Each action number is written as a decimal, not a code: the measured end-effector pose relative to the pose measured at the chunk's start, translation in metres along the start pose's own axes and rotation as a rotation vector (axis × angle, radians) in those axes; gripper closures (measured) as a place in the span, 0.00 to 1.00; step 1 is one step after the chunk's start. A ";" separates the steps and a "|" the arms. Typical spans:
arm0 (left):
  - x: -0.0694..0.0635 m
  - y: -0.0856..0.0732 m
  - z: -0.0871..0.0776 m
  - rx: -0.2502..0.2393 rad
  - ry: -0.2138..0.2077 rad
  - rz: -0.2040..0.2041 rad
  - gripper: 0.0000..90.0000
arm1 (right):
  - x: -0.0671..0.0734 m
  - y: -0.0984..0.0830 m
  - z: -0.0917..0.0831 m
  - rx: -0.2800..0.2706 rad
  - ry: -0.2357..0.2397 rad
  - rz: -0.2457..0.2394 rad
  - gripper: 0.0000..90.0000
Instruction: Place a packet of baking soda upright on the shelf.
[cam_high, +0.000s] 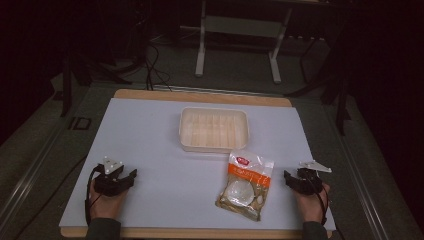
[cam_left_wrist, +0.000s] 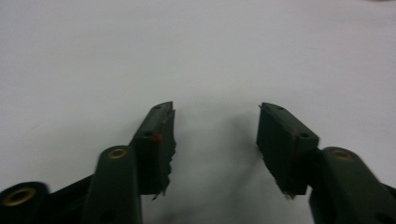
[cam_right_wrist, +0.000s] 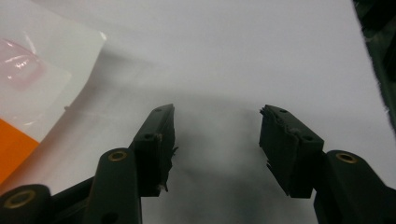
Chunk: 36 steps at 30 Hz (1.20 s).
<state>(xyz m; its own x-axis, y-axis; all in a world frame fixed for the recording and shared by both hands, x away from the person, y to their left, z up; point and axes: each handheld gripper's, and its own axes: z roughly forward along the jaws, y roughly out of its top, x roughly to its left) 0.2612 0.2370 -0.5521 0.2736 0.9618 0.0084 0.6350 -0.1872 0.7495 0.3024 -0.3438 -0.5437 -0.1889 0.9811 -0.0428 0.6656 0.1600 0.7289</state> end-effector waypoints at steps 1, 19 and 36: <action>0.000 0.000 0.000 -0.001 -0.008 0.016 0.54 | 0.000 0.000 -0.001 -0.009 0.008 0.001 0.50; 0.004 0.000 -0.002 -0.041 -0.028 0.010 0.55 | 0.004 0.025 -0.010 -0.047 0.151 -0.092 0.43; 0.003 0.000 -0.001 -0.041 -0.028 0.017 0.54 | 0.026 0.064 0.001 -0.076 0.346 -0.209 0.38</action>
<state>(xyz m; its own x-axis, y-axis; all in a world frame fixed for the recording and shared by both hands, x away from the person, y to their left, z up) 0.2609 0.2401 -0.5516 0.3045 0.9525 0.0038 0.6000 -0.1949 0.7759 0.3410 -0.3080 -0.4985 -0.5546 0.8317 0.0271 0.5346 0.3312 0.7775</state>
